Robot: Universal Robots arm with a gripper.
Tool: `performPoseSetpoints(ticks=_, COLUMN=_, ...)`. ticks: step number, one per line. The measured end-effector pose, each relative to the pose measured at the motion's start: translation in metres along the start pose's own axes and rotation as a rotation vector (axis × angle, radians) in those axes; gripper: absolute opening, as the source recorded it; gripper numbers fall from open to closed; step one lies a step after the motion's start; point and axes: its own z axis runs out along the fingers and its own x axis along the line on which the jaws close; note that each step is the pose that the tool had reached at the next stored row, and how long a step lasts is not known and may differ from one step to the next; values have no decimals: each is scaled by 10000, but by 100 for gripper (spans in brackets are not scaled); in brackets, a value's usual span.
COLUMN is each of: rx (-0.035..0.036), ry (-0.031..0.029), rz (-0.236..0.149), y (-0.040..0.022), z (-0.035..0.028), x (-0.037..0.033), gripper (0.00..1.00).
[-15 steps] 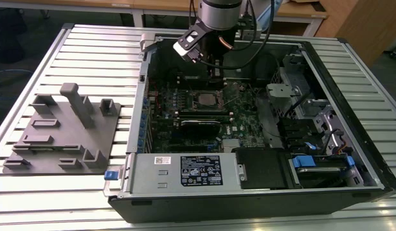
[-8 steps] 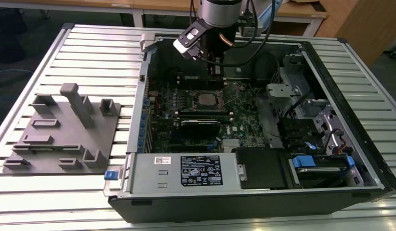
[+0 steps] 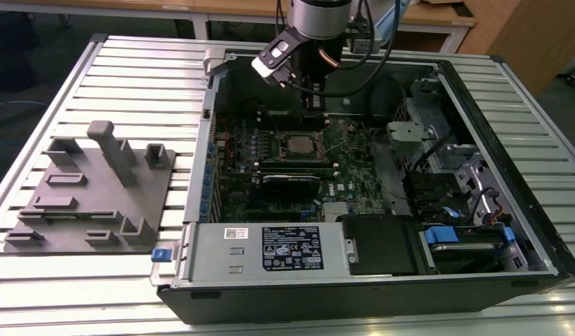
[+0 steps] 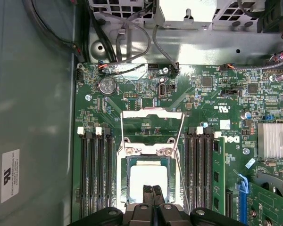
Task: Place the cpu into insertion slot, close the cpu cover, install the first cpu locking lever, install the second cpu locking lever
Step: 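Close the cpu cover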
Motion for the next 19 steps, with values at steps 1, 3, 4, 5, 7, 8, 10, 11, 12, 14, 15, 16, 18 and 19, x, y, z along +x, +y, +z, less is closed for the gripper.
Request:
performPoseSetpoints(ticks=1, rx=0, ry=0, rz=1, y=3, z=0, x=0, gripper=11)
performPoseSetpoints(ticks=3, rx=0, ry=0, rz=1, y=14, z=1, x=0, gripper=11)
performPoseSetpoints(ticks=4, rx=0, ry=1, rz=2, y=20, z=1, x=0, gripper=11)
performPoseSetpoints(ticks=5, rx=0, ry=0, rz=2, y=25, z=1, x=0, gripper=11)
performPoseSetpoints(ticks=7, rx=0, ry=1, rz=3, y=38, z=2, x=1, gripper=11)
performPoseSetpoints(ticks=8, rx=0, ry=1, rz=2, y=44, z=2, x=1, gripper=11)
performPoseSetpoints(ticks=10, rx=0, ry=1, rz=3, y=49, z=2, x=1, gripper=11)
performPoseSetpoints(ticks=11, rx=0, ry=1, rz=3, y=49, z=2, x=1, gripper=11)
performPoseSetpoints(ticks=12, rx=0, ry=1, rz=4, y=49, z=2, x=1, gripper=11)
performPoseSetpoints(ticks=14, rx=0, ry=1, rz=3, y=50, z=2, x=1, gripper=11)
performPoseSetpoints(ticks=15, rx=0, ry=1, rz=3, y=51, z=3, x=1, gripper=11)
performPoseSetpoints(ticks=16, rx=0, ry=1, rz=2, y=53, z=3, x=1, gripper=11)
performPoseSetpoints(ticks=18, rx=0, ry=1, rz=2, y=64, z=3, x=1, gripper=11)
performPoseSetpoints(ticks=19, rx=0, ry=1, rz=2, y=72, z=3, x=1, gripper=11)
